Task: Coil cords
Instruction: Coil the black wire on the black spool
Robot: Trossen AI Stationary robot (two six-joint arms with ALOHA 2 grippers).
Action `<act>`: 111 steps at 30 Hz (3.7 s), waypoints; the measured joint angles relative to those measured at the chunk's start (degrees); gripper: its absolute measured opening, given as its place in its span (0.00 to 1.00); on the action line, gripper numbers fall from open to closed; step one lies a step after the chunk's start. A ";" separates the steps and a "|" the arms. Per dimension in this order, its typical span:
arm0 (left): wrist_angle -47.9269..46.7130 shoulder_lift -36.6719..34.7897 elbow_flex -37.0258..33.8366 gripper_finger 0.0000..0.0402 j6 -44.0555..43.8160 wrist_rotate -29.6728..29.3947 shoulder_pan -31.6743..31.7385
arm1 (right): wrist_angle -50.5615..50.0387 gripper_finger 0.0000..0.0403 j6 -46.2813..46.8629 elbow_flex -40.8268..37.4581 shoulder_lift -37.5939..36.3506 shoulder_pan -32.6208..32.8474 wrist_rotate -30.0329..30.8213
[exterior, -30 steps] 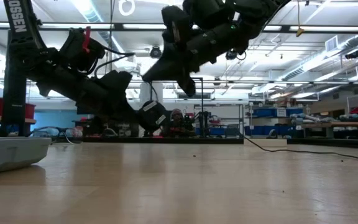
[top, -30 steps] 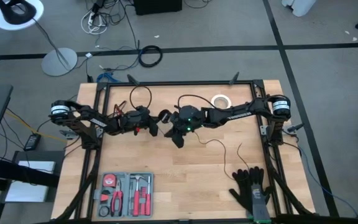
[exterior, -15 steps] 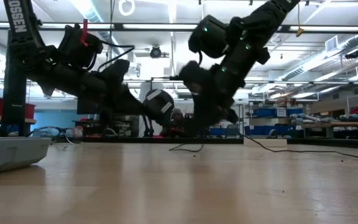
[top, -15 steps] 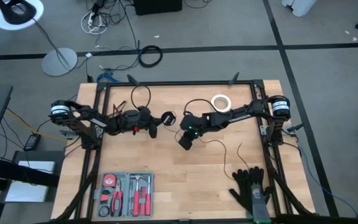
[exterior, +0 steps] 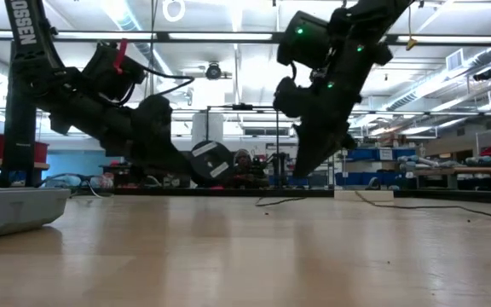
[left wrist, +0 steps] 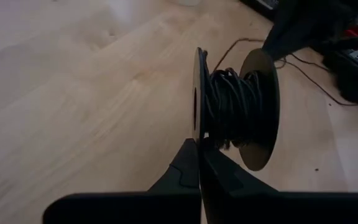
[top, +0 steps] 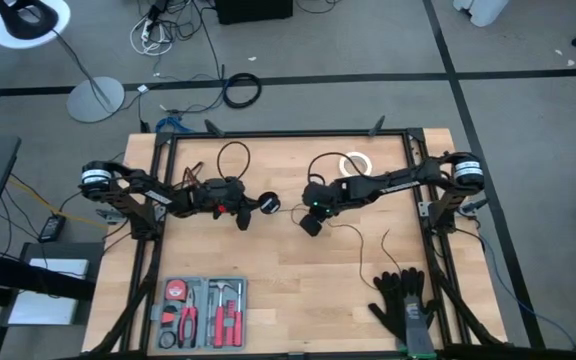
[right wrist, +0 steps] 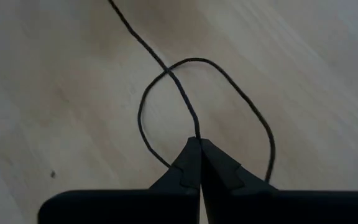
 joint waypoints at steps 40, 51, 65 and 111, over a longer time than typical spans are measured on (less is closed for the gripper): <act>-20.10 0.00 13.19 0.00 9.63 -6.88 -4.63 | 39.68 0.00 0.32 -5.25 -2.44 -4.08 -12.39; -21.48 0.00 20.34 0.00 7.64 -10.06 -4.61 | 35.51 0.00 -1.14 -5.24 -2.42 -4.00 -8.58; -14.50 0.02 21.21 0.00 2.67 -9.91 -4.48 | 28.33 0.00 -2.58 -5.20 -2.42 -3.49 -4.48; 6.76 -0.04 0.09 0.00 -7.33 -7.15 -3.67 | 46.29 0.28 -22.33 -13.69 5.55 0.71 8.17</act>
